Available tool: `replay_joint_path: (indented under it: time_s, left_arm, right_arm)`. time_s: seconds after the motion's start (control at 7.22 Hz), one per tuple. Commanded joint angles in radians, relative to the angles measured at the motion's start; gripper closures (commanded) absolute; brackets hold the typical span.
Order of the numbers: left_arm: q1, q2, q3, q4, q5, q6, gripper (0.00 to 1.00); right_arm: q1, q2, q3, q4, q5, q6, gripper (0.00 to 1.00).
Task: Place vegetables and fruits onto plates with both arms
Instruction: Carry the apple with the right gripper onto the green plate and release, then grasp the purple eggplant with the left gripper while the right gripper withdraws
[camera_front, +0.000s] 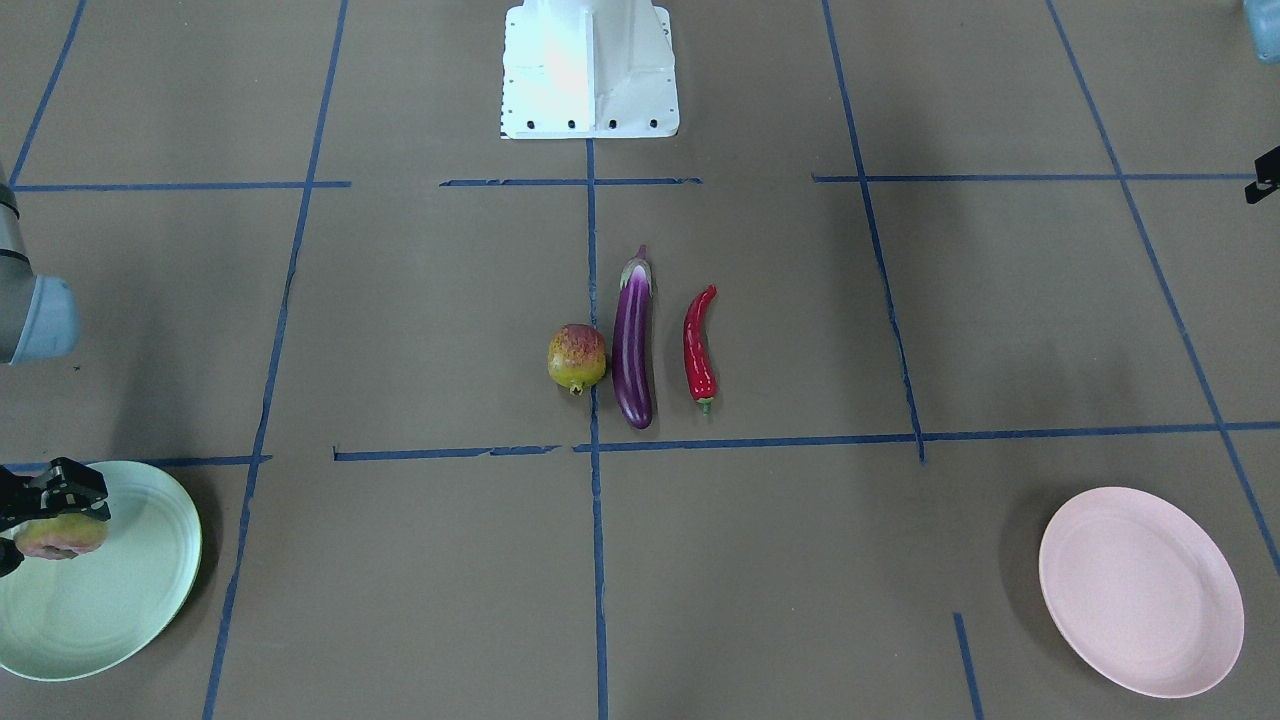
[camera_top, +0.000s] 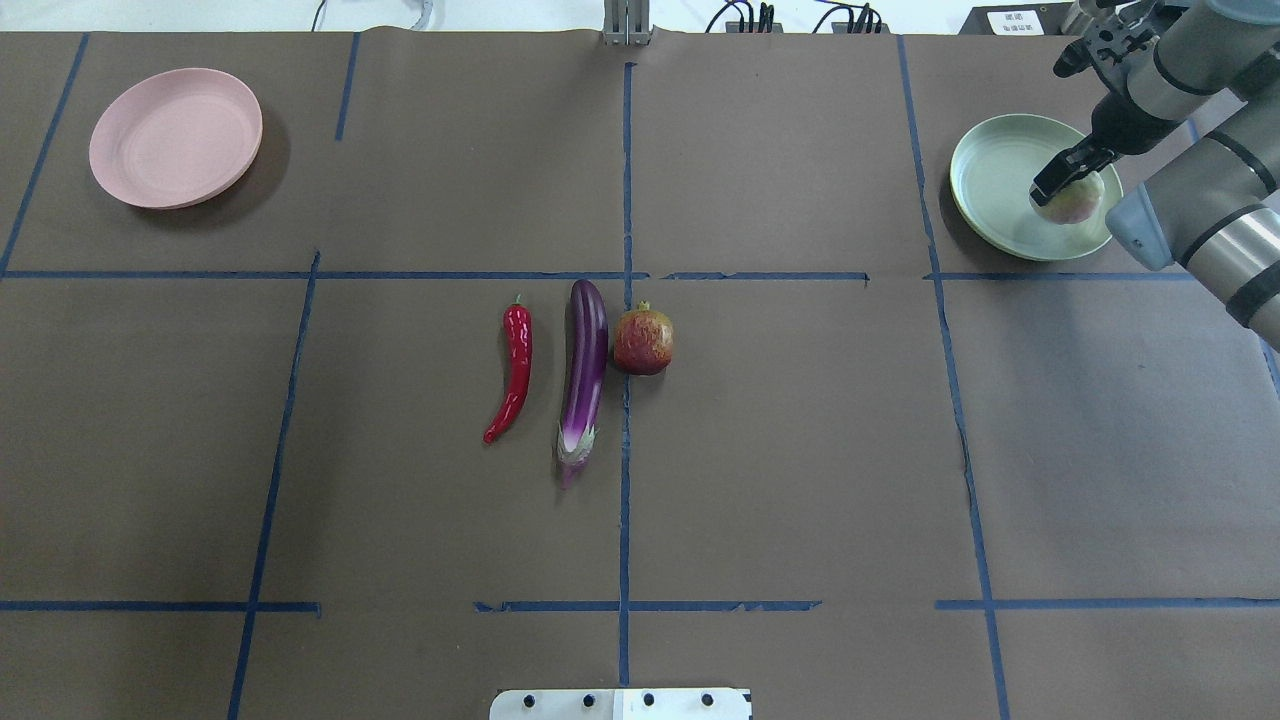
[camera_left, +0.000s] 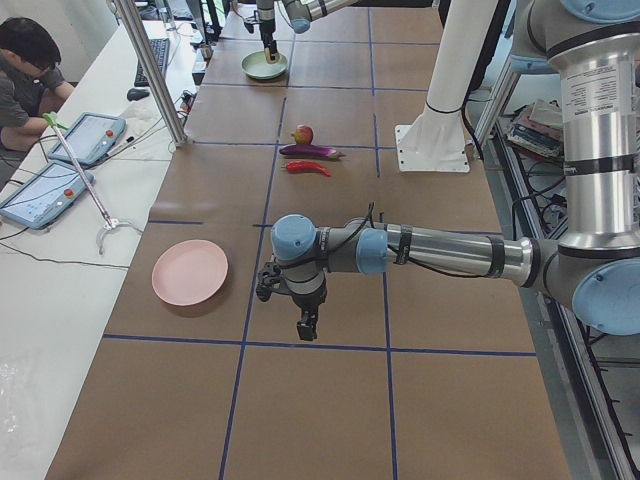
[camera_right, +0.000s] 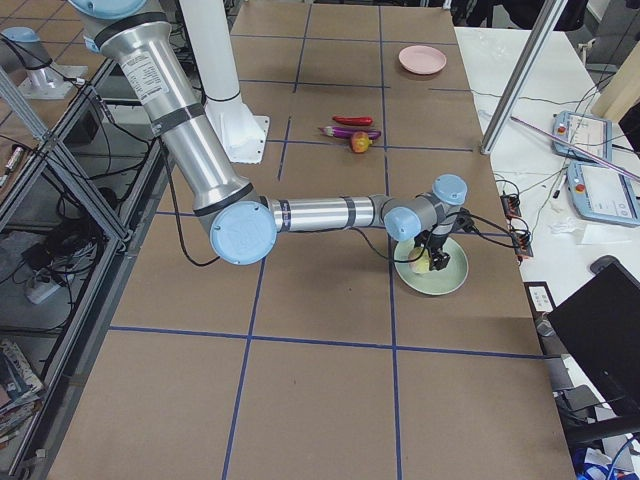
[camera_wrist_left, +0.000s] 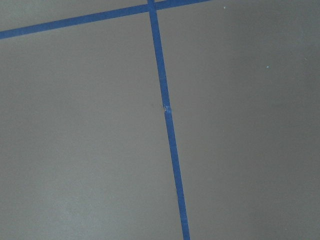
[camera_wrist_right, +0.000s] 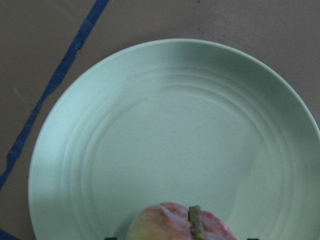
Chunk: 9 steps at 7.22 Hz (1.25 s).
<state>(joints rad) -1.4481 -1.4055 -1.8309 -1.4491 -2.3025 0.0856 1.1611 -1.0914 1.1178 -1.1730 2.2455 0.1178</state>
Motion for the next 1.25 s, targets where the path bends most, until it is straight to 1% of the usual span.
replay_joint_path:
  time_s: [0.0,0.28,0.55,0.69,0.83,0.97,1.11]
  left_arm:
    - [0.000,-0.006,-0.020,-0.001,0.000,-0.001,0.00]
    - [0.000,-0.111,-0.021,-0.004,0.008,-0.001,0.00]
    - [0.026,-0.206,-0.021,-0.022,0.000,-0.012,0.00]
    - [0.111,-0.278,-0.036,-0.019,0.000,-0.158,0.00]
    - [0.170,-0.337,-0.047,-0.020,-0.002,-0.354,0.00]
    - [0.257,-0.393,-0.048,-0.020,-0.017,-0.425,0.00]
    - [0.352,-0.442,-0.079,-0.020,-0.023,-0.440,0.00]
  right_arm:
    - [0.002,-0.016,0.007,0.001,0.003,0.078,0.00]
    - [0.047,-0.024,0.011,0.000,0.019,0.076,0.00]
    - [0.129,-0.051,0.019,-0.011,0.069,0.074,0.00]
    - [0.161,-0.102,0.052,-0.011,0.074,0.074,0.00]
    - [0.208,-0.161,0.097,-0.032,0.074,0.079,0.00]
    - [0.256,-0.221,0.182,-0.101,0.075,0.077,0.00]
    - [0.284,-0.273,0.270,-0.181,0.077,0.062,0.00]
